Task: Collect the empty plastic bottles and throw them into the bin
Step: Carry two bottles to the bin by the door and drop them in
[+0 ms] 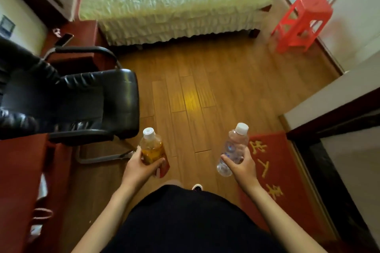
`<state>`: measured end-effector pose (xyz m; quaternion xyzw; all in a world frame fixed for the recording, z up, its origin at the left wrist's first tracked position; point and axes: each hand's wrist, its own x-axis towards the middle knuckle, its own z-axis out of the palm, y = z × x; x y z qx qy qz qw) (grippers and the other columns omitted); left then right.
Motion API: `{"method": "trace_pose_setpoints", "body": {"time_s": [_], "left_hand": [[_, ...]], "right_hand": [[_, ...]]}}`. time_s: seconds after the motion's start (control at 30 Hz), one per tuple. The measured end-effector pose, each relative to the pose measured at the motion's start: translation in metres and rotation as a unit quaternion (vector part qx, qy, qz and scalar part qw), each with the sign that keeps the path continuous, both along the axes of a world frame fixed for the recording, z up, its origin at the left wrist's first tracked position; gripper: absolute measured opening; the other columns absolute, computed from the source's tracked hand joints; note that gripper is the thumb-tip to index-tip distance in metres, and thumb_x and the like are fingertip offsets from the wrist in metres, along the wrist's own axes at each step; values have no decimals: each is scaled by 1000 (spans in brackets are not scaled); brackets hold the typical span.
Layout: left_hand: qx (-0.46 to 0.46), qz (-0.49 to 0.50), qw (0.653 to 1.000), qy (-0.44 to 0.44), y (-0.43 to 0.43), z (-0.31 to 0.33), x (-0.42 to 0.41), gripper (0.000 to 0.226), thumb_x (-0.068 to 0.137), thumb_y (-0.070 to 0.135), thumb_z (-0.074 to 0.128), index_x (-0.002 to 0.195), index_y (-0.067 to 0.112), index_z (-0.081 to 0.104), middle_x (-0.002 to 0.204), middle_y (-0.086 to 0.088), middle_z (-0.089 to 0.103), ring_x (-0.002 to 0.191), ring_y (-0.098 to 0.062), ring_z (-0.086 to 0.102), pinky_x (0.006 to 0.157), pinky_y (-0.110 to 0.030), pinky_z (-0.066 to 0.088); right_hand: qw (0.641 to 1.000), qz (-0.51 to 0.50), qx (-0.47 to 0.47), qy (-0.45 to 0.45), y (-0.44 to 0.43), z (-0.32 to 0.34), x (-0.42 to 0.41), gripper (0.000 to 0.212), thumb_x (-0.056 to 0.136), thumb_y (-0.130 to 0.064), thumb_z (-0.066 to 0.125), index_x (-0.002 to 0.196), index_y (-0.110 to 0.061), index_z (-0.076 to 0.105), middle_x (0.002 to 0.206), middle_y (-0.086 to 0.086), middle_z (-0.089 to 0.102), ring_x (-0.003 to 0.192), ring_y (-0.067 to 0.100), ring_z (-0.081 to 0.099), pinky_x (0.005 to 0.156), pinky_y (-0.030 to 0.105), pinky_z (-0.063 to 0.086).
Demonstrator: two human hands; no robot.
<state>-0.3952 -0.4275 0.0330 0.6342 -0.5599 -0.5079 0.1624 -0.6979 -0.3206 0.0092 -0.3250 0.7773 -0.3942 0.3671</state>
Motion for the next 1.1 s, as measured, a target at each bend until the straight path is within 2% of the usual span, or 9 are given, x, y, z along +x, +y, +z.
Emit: {"method": "trace_pose_setpoints", "body": {"time_s": [0.1, 0.23, 0.37, 0.5, 0.67, 0.77, 0.9, 1.0, 1.1], "left_hand": [[-22, -17, 1000, -10, -50, 8, -45, 50, 73, 37, 81, 113, 37, 51, 100, 12, 63, 90, -1, 57, 72, -26, 47], [-29, -36, 999, -22, -122, 3, -96, 46, 72, 37, 82, 107, 33, 53, 96, 9, 65, 87, -7, 62, 64, -23, 49], [-29, -67, 997, -22, -208, -13, -147, 43, 65, 46, 82, 97, 46, 53, 98, 7, 68, 88, -14, 67, 73, -40, 60], [-41, -117, 992, 5, -310, -10, -218, 41, 71, 35, 82, 95, 47, 51, 99, 8, 68, 90, -13, 66, 73, -33, 58], [-49, -200, 978, 33, -435, 12, -316, 39, 74, 33, 81, 98, 45, 53, 103, 8, 66, 92, -12, 65, 77, -34, 59], [-47, -239, 969, 45, -493, 22, -378, 39, 74, 31, 81, 100, 44, 54, 105, 9, 66, 93, -9, 64, 76, -32, 58], [-38, -271, 961, 46, -547, 19, -457, 42, 74, 27, 82, 99, 45, 53, 102, 9, 67, 89, -8, 65, 72, -32, 59], [-26, -289, 956, 37, -579, 8, -517, 42, 73, 26, 82, 101, 42, 55, 100, 10, 68, 88, -8, 65, 72, -35, 60], [-20, -312, 949, 32, -614, -6, -586, 44, 73, 27, 82, 109, 35, 58, 101, 10, 69, 93, -10, 66, 76, -35, 59]], "right_hand": [[1000, -29, -8, -1, -41, 7, -38, 49, 76, -30, 81, 117, -21, 55, 107, -7, 66, 100, 2, 62, 75, 12, 45], [998, -58, -9, -8, -99, 2, -84, 46, 77, -23, 80, 115, -19, 54, 105, -14, 62, 92, -14, 58, 73, 4, 44], [996, -94, 4, -11, -162, -17, -131, 47, 76, -24, 81, 115, -17, 55, 104, -15, 63, 92, -7, 59, 75, 10, 42], [989, -148, 1, -18, -232, -24, -177, 45, 77, -20, 80, 115, -16, 56, 102, -14, 64, 88, -12, 61, 73, 4, 44], [971, -237, -16, -31, -315, -6, -240, 40, 80, -10, 77, 113, -16, 54, 98, -16, 61, 85, -19, 59, 68, -5, 39], [959, -280, -18, -38, -355, 2, -280, 41, 81, -12, 76, 114, -16, 53, 98, -12, 60, 84, -12, 55, 67, -5, 38], [943, -330, -25, -43, -396, 3, -340, 40, 82, -10, 75, 115, -16, 52, 99, -13, 59, 83, -19, 55, 66, -6, 37], [934, -351, -27, -55, -427, -5, -393, 47, 83, -12, 75, 124, -12, 52, 108, -6, 61, 92, -11, 53, 67, -7, 38], [930, -360, -31, -60, -462, -9, -459, 46, 84, -12, 73, 124, -10, 50, 106, -5, 59, 91, -5, 55, 65, -4, 41]]}}
